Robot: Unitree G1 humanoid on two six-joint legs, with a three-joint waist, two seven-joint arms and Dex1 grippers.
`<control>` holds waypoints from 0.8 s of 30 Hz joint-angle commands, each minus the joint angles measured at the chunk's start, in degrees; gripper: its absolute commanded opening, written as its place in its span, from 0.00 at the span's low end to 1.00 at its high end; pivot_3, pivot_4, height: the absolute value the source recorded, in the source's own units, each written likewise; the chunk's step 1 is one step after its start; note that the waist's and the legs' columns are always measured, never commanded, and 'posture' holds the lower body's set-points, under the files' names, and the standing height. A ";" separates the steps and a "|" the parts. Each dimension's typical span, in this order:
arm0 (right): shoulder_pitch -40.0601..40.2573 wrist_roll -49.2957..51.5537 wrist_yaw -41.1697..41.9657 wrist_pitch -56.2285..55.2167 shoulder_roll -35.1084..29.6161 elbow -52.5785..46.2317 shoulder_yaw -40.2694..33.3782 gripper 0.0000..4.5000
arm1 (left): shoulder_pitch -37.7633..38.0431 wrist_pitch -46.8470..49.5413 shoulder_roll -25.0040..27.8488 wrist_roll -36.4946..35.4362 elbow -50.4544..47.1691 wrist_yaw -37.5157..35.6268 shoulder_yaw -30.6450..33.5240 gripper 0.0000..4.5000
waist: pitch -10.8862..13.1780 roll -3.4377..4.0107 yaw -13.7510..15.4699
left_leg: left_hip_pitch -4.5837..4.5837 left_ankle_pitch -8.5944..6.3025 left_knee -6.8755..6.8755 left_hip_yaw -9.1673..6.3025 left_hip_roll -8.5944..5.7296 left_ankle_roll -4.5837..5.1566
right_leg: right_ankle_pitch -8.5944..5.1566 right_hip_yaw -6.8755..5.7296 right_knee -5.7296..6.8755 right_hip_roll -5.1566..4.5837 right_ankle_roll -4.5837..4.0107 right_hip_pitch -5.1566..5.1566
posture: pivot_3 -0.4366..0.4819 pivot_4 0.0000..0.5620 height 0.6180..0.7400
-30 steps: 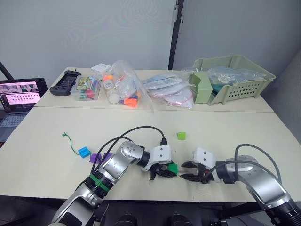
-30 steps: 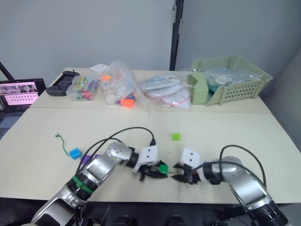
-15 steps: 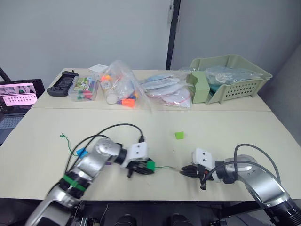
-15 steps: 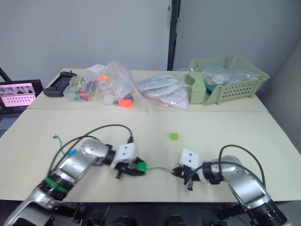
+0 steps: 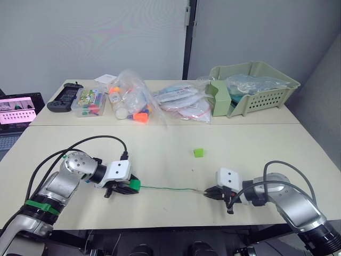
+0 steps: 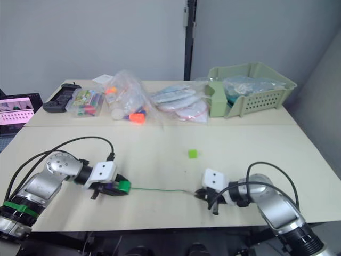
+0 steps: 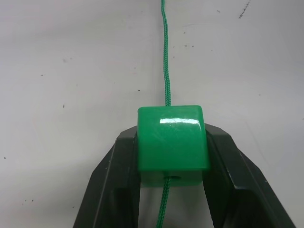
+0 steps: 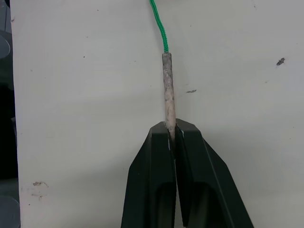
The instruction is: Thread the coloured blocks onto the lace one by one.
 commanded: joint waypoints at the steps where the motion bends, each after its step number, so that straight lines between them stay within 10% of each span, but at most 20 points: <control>1: -0.88 -0.37 0.31 -0.78 -0.45 -0.32 -0.35 0.00 | 1.58 0.67 1.59 2.44 2.43 -0.06 0.21 0.27 | 0.00 0.00 0.01 | 0.00 0.00 0.00 0.01 0.01 0.00 | 0.00 0.00 0.00 0.00 0.00 0.00 | 0.48 0.27 1.00; 3: -0.94 -0.36 0.41 -0.83 -0.44 -0.22 -0.34 0.00 | 1.55 0.49 1.62 2.66 2.35 0.06 0.36 0.27 | 0.00 0.00 0.01 | -0.01 0.00 0.00 0.03 0.01 0.00 | 0.00 0.00 0.00 0.00 0.00 -0.01 | 0.48 0.27 1.00; 4: -0.94 -0.33 0.47 -0.80 -0.46 -0.25 -0.33 0.00 | 1.50 0.59 1.63 2.69 2.19 0.07 0.44 0.49 | 0.00 0.00 -0.01 | -0.01 0.00 0.00 0.04 0.01 0.00 | 0.00 0.00 0.00 0.00 0.00 -0.01 | 0.48 0.27 1.00; 11: -1.60 -0.37 0.61 -0.51 -0.19 -0.26 -0.18 0.00 | 0.30 4.56 0.70 -0.56 -0.77 -1.13 2.92 0.99 | 0.00 0.00 0.08 | -0.14 0.00 0.00 0.04 -0.02 0.00 | 0.00 0.01 0.01 -0.01 0.00 -0.13 | 0.48 0.27 1.00; 24: -4.18 -0.05 0.39 2.62 1.52 -2.41 1.25 0.00 | -2.94 18.73 -10.55 -5.35 -14.77 4.95 0.11 0.99 | 0.01 -0.01 0.76 | -0.82 0.01 0.17 -0.03 -0.18 0.00 | 0.04 -0.01 0.13 -0.12 -0.01 -0.72 | 0.48 0.27 1.00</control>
